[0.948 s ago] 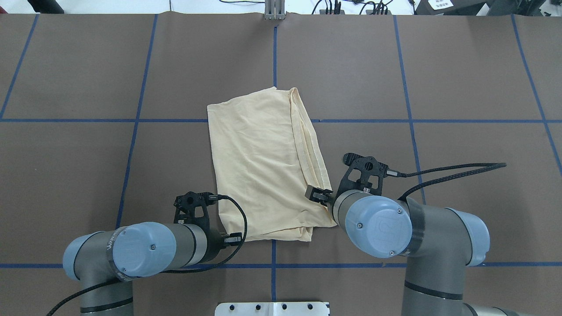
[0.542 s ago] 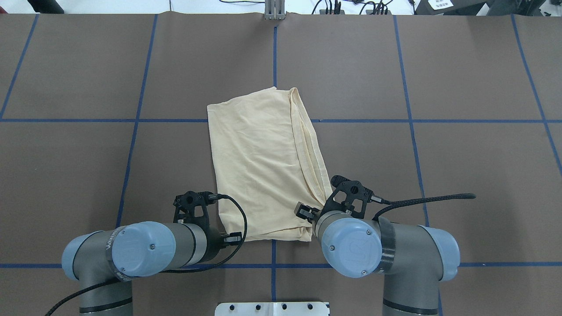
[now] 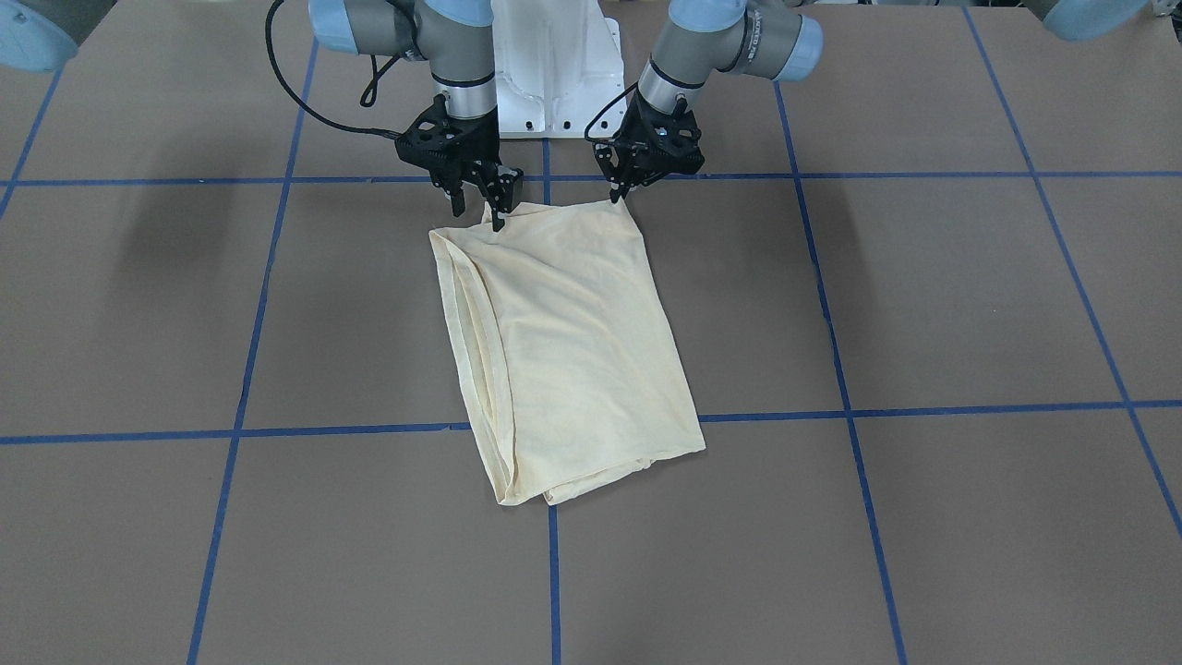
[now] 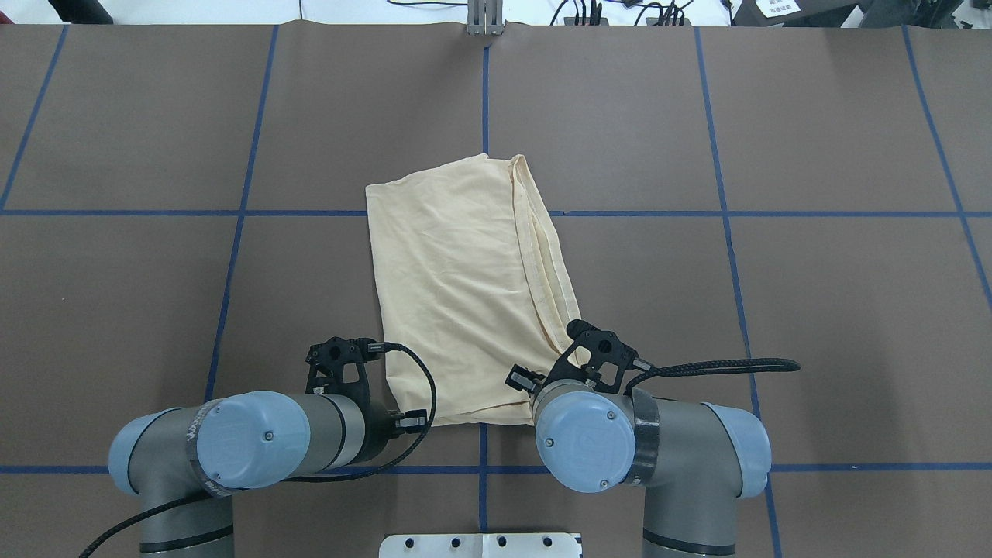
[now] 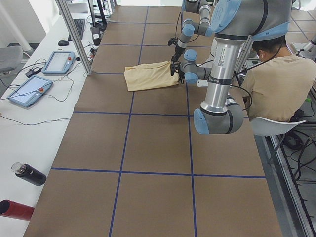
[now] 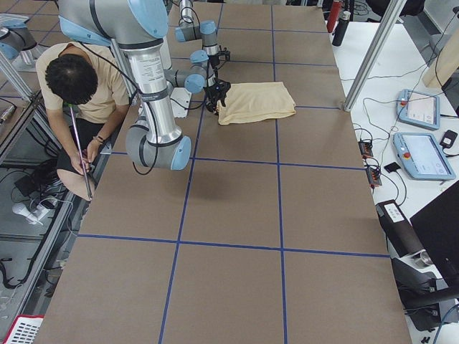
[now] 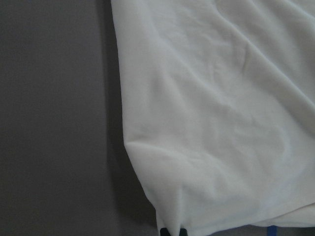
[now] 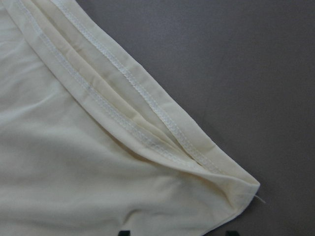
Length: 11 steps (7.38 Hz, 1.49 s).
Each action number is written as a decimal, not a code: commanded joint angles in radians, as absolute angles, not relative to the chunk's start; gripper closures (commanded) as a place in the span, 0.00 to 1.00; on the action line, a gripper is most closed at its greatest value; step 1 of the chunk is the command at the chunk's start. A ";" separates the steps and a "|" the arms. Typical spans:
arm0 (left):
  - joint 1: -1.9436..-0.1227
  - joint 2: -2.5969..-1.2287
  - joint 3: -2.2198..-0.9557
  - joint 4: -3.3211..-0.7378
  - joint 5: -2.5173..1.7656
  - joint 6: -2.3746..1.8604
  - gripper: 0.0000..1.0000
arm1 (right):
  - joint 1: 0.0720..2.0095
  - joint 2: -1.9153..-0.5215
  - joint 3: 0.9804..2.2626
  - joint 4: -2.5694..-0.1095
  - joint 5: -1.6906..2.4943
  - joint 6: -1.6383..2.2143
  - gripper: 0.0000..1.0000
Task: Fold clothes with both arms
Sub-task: 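Lower both grippers onto the near edge and grasp it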
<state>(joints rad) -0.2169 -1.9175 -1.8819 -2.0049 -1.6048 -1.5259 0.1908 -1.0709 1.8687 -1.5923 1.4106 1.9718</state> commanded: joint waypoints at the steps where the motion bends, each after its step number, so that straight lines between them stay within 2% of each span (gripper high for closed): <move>1: -0.222 -1.917 -1.882 -2.005 -1.605 -1.525 1.00 | 0.192 -1.055 1.859 -1.592 1.411 1.976 0.28; 4: -0.224 -1.917 -1.882 -2.005 -1.606 -1.525 1.00 | 0.190 -1.043 1.832 -1.592 1.411 1.990 0.27; 6: -0.230 -1.916 -1.887 -2.005 -1.606 -1.525 1.00 | 0.190 -0.987 1.772 -1.594 1.413 2.005 0.27; 9: -0.235 -1.916 -1.887 -2.005 -1.606 -1.523 1.00 | 0.183 -1.002 1.776 -1.606 1.413 2.003 0.28; 10: -0.235 -1.916 -1.887 -2.003 -1.606 -1.523 1.00 | 0.183 -1.000 1.779 -1.608 1.413 2.008 0.34; 11: -0.235 -1.914 -1.887 -2.005 -1.606 -1.523 1.00 | 0.181 -0.999 1.781 -1.606 1.413 2.037 0.60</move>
<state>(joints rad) -0.2346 -1.9155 -1.8867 -2.0043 -1.6061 -1.5233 0.1823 -0.9996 1.7783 -1.6062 1.4128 2.0132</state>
